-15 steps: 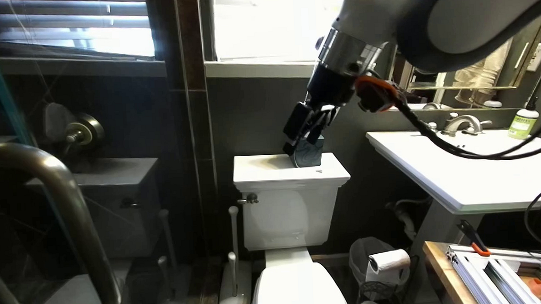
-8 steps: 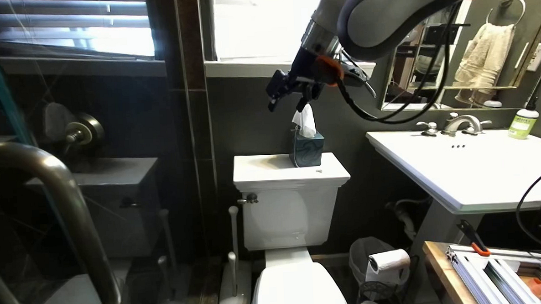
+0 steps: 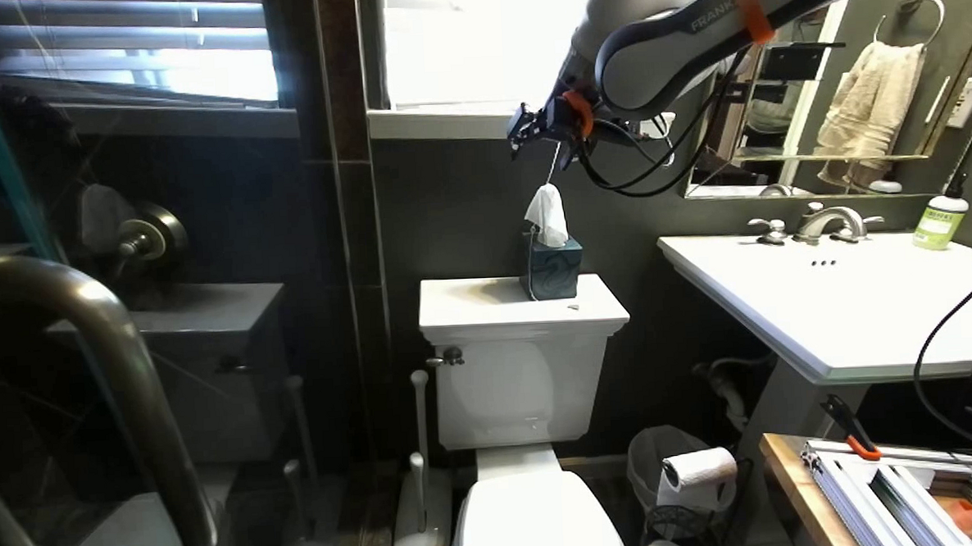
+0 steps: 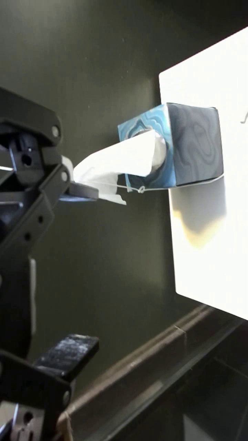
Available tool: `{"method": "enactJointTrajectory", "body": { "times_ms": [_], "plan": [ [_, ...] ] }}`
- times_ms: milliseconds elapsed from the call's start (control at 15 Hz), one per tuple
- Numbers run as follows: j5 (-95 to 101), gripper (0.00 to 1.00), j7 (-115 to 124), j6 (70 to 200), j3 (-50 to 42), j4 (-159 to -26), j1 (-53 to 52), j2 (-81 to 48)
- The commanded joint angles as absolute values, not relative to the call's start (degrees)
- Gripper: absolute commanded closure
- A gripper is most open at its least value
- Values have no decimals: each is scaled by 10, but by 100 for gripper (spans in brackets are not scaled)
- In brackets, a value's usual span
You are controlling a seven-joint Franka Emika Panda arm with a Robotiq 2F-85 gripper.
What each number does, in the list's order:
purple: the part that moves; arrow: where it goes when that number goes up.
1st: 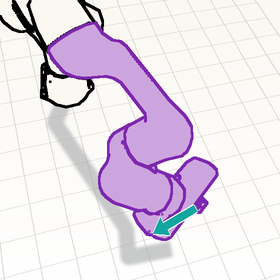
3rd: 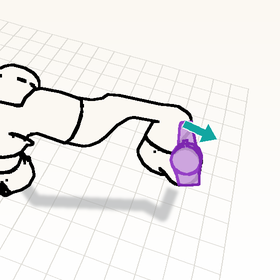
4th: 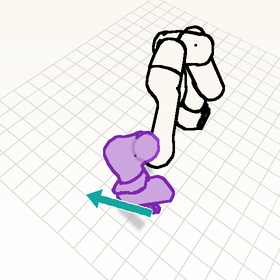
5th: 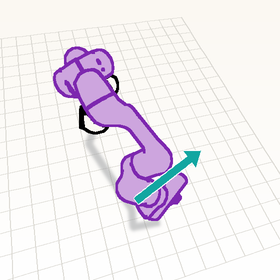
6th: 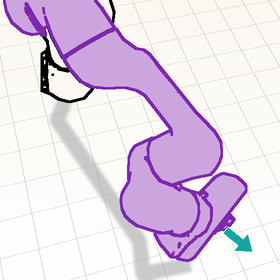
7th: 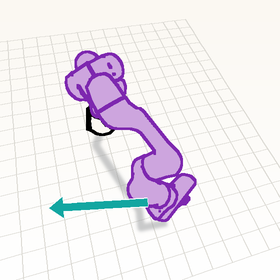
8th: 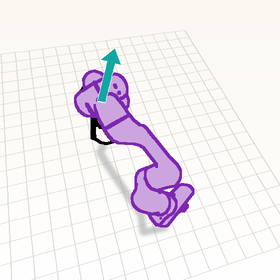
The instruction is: Move the white rope to the right.
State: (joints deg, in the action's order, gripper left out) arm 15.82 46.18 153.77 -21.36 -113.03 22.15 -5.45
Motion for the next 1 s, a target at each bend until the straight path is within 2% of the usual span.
{"method": "enactJointTrajectory", "body": {
  "times_ms": [0, 67, 400, 933],
  "plan": [
    [230, 0, 600, 1564, -251, -1063, 220, -127],
    [185, 0, 523, 1549, -248, -1103, 210, -87],
    [186, 0, 527, 1551, -255, -1096, 204, -99],
    [318, 1, 702, 1590, -319, -1014, 208, -181]
  ]
}}
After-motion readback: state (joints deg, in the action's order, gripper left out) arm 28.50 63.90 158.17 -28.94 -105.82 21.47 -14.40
